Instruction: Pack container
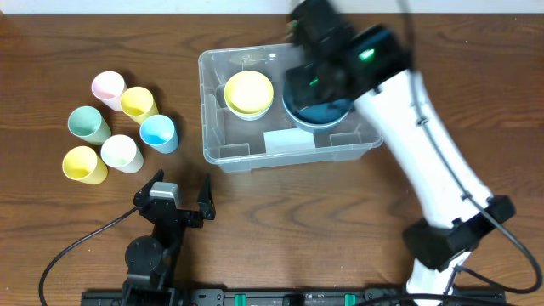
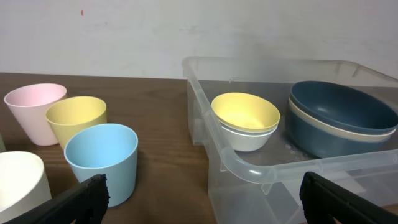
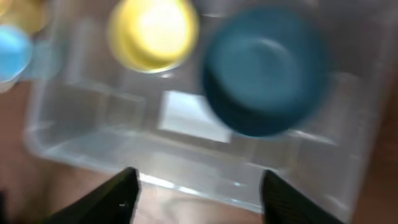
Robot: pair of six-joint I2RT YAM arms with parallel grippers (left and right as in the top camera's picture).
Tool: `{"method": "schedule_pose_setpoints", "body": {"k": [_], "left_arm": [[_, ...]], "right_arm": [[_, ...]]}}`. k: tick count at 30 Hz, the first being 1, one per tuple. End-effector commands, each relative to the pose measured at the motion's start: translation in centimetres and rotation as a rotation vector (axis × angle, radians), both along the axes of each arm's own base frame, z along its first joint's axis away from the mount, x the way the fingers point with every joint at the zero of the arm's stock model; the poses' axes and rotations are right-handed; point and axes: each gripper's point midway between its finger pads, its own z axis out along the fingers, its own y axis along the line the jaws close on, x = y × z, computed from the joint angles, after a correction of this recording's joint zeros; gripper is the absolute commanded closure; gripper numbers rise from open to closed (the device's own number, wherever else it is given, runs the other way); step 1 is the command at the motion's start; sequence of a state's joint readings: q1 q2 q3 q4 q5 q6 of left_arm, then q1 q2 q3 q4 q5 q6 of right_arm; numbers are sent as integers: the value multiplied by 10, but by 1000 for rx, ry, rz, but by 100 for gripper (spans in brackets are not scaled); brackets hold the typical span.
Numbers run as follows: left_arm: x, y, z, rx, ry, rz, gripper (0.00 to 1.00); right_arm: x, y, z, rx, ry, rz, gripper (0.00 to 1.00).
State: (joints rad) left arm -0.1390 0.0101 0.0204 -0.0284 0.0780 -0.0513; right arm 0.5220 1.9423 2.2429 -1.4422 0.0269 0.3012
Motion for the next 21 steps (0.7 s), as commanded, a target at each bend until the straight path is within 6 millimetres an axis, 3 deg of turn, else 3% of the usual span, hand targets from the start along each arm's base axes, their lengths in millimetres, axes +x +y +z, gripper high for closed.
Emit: {"method": "schedule_pose_setpoints", "body": {"k": [1,7,11,17,21], "left_arm": [[-1,-1,-15,11,44,-8,2],[-1,-1,-15,11,44,-8,2],[1,11,-16,79,39,52,2],[1,11,-16,79,39,52,2],[1,11,-16,79,39,52,2]], "right_arm": [[17,-65,20,12,-35,-192,28],[38,-158,18,33,-18,-467,12],[42,-204,18,48,-18,-593,5],[40,-238,17,48,-12,-667,1],[39,-248,17,47,-10,-691,1]]}}
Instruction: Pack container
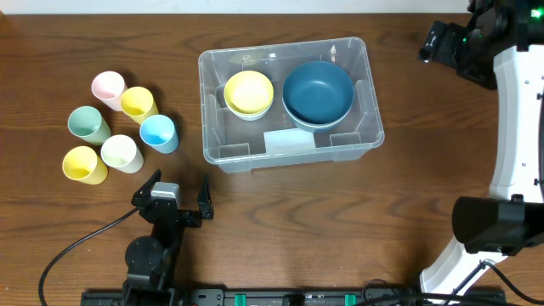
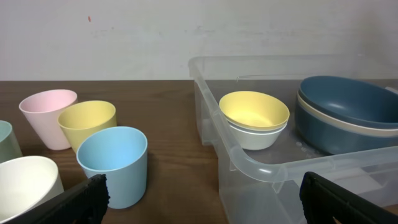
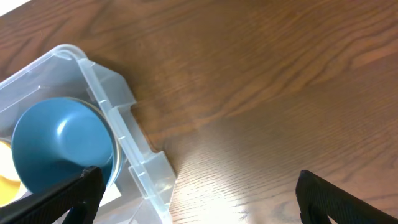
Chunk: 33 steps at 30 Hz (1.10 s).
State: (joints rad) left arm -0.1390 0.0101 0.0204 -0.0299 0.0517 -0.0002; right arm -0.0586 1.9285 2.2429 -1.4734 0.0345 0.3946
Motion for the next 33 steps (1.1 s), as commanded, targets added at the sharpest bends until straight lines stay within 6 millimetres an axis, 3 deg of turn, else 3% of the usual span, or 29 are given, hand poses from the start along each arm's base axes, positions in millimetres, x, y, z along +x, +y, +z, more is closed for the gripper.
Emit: {"method": "schedule_pose_setpoints", "body": {"k": [1,5,13,19,29,33], "left_arm": [[0,6,-15,25,44,33,2],[-1,2,-16,-3,48,12,2],[-16,-56,-28,-139,161,-321,2],[-18,-57,-66,-203,356,-299,2],[-1,-54,-88,-196,438,-257,2],[10,-55,-86,-199,450,-255,2]], "right_arm": [[-7,-5,14,7,-33,-24,1],[-8,-5,14,8,-29,-25,1],[-9,-5,14,8,-27,-25,1],[-9,-5,14,8,-27,-25,1],[-9,-5,14,8,-27,-25,1],[-9,-5,14,8,-27,-23,1]]}}
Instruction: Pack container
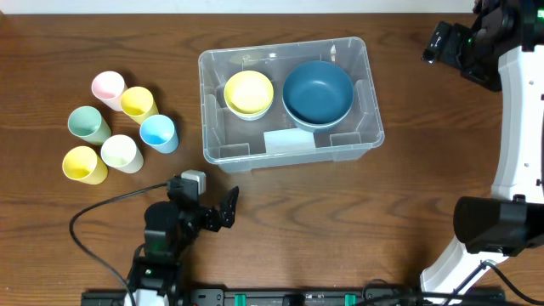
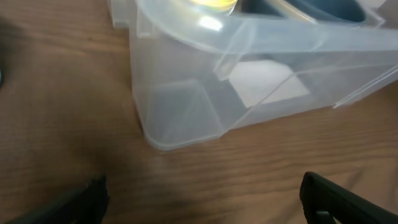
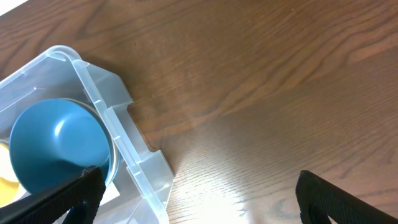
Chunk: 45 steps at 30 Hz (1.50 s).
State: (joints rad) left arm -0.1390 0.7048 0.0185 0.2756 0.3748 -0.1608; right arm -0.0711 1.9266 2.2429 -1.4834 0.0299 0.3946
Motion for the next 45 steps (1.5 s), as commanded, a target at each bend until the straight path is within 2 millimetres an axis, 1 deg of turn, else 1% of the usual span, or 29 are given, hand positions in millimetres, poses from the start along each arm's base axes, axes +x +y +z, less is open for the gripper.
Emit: {"method": "schedule_pose_setpoints", "body": {"k": [1,7,12,18,22,25,31,34,39,45], "left_arm": [[10,0,6,-7,6,8,2],[36,-4,22,-1,18,5,2],[55,-8,28,1,41,-4,2],[64,-13,32,-1,43,-24,2],[73,-14,47,40,-26,-50,2],[77,-14,54,38,-41,-50,2],[73,-16,49,35,-15,-61,2],[69,-22,51,10,-10,-94,2],[50,-37,62,-81,23,-173,2],[33,-36,87,-92,-27,-179,2]], "right_arm": [[-6,0,14,3,-35,-13,1],[-6,0,14,3,-35,-13,1],[-6,0,14,3,-35,-13,1],[-6,0,14,3,-35,-13,1],[-6,0,14,3,-35,-13,1],[-6,0,14,3,-35,-13,1],[-6,0,14,3,-35,-13,1],[-6,0,14,3,-35,-13,1],[-6,0,14,3,-35,-13,1],[-6,0,14,3,-35,-13,1]]}}
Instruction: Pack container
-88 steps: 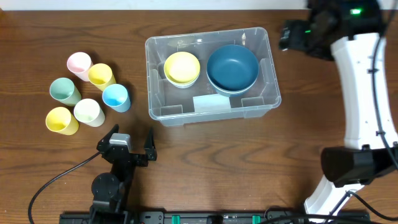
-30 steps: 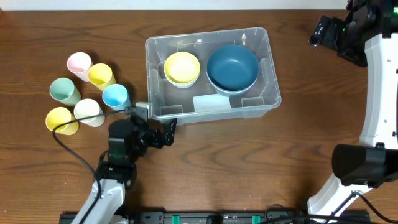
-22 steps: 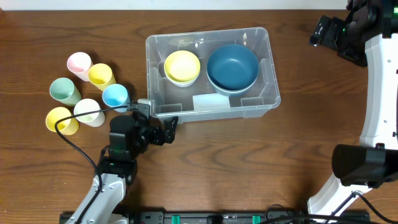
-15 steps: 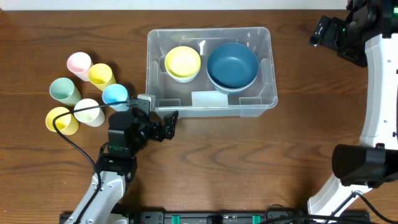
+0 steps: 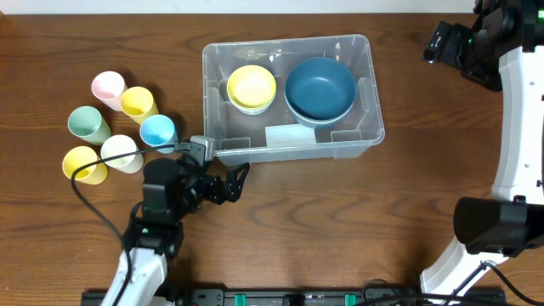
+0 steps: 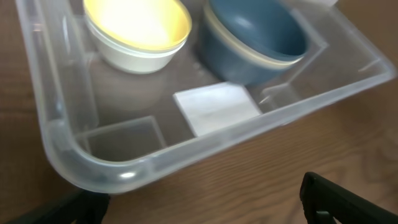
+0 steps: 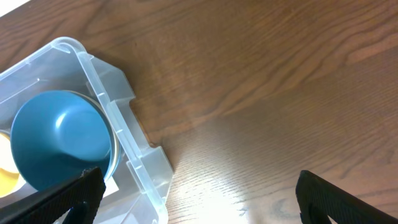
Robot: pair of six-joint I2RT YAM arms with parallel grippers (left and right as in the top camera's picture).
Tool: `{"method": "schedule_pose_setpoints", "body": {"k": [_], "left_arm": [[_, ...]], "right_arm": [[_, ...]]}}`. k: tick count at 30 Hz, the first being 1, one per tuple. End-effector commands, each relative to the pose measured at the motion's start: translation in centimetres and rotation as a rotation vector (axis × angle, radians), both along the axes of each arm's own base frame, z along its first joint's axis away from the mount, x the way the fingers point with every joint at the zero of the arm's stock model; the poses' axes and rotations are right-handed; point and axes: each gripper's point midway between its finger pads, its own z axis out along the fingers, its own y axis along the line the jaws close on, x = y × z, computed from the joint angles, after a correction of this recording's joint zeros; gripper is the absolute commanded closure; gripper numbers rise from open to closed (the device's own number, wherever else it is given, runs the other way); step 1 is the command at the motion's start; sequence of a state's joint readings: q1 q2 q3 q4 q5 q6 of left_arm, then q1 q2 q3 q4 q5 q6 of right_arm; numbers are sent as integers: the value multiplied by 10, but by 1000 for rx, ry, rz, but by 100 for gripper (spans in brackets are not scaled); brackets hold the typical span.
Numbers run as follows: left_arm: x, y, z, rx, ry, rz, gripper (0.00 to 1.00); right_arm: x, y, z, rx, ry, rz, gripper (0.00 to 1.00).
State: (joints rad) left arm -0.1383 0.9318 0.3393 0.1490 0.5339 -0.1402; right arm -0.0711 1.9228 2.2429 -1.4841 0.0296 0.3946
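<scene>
The clear plastic container (image 5: pixel 293 153) stands mid-table and holds a yellow bowl (image 5: pixel 252 87) stacked in a white one and a dark blue bowl (image 5: pixel 320 87). Both bowls, the yellow bowl (image 6: pixel 137 22) and the blue bowl (image 6: pixel 252 31), show in the left wrist view behind the container's front rim (image 6: pixel 205 140). Several pastel cups sit to the left, the blue cup (image 5: pixel 157 130) nearest the container. My left gripper (image 5: pixel 226 174) is open at the container's front left corner, holding nothing. My right gripper (image 5: pixel 463 42) is open over bare table at the far right.
The other cups are a pink cup (image 5: pixel 108 86), a yellow cup (image 5: pixel 137 102), a green cup (image 5: pixel 86 123), a white cup (image 5: pixel 120 151) and a second yellow cup (image 5: pixel 82 164). The left arm's cable (image 5: pixel 93 200) trails beside them. The container's right end (image 7: pixel 134 158) shows in the right wrist view.
My left gripper has moved away from the table's front edge, up to the container's front left corner. The container sits slightly further right. The right arm has not moved.
At first my right gripper was open over the blue bowl in the container and the left arm rested at the front edge. Then the right arm was at the far right. The left arm was then nearer the container, and is now at its corner.
</scene>
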Motion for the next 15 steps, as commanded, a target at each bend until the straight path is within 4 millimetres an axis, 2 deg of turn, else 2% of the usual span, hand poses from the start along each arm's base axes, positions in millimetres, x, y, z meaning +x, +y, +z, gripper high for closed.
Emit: {"method": "schedule_pose_setpoints", "body": {"k": [1,9,15], "left_arm": [[-7,-5,30,-41,-69,-30,2],[-25,-1,41,-37,-61,-23,2],[-19,18,71,56,-40,71,2]], "right_arm": [[-5,-1,12,3,-32,-13,1],[-5,-1,12,3,-32,-13,1],[-5,1,12,3,-32,-11,1]]}}
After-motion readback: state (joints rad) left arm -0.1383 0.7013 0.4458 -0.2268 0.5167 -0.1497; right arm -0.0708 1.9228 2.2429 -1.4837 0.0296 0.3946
